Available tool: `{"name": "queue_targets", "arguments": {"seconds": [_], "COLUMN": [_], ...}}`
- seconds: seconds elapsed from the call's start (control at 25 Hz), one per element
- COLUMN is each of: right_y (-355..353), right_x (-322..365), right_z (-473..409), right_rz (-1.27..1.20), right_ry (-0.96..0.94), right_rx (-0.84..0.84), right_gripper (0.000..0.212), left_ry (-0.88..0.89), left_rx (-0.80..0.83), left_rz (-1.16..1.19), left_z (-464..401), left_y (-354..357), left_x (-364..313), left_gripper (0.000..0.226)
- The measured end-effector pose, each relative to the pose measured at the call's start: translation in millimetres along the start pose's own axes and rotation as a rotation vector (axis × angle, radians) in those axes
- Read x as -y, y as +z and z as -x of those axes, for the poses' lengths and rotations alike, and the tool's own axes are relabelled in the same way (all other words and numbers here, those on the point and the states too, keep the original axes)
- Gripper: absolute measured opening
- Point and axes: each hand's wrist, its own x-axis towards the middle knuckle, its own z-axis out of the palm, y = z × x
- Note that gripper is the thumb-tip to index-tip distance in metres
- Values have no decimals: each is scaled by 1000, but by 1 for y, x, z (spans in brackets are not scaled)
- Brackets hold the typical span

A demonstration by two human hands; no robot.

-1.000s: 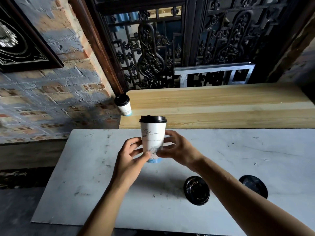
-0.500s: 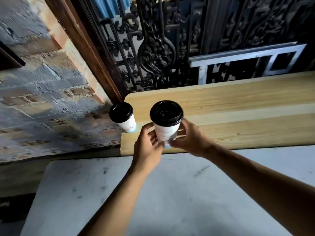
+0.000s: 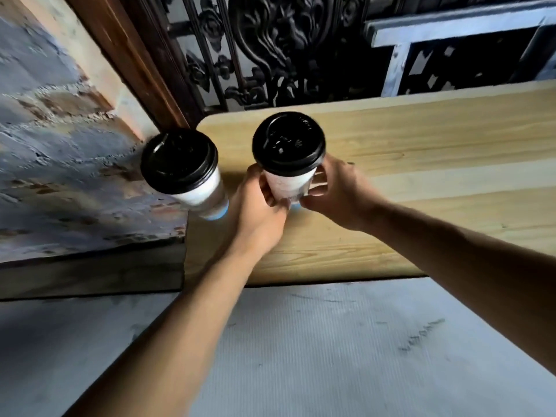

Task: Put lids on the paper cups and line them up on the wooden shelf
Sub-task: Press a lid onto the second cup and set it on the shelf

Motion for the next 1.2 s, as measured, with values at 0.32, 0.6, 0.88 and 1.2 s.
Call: {"name": "queue_targets", "arguments": {"seconds": [0.32,0.6,0.88,1.2], "right_y": [-14,-30,-46,-106], "right_x": [-9,-26,-26,-2], "right_z": [16,26,46,171], "right_rz": [40,20,-40,115], "right_ry": [66,114,203,48], "right_rx": [-17,-73,-54,29], "right_gripper": [44,43,90,64], "left_ry": [73,78,24,83], "left_rx": [18,81,113,10], "left_rz": [-60,-88,-225,-232], "left_z": [9,13,42,197], "left_y": [14,45,46,34], "left_x": [5,-6,-16,-32], "left_gripper": [53,56,99,69]}}
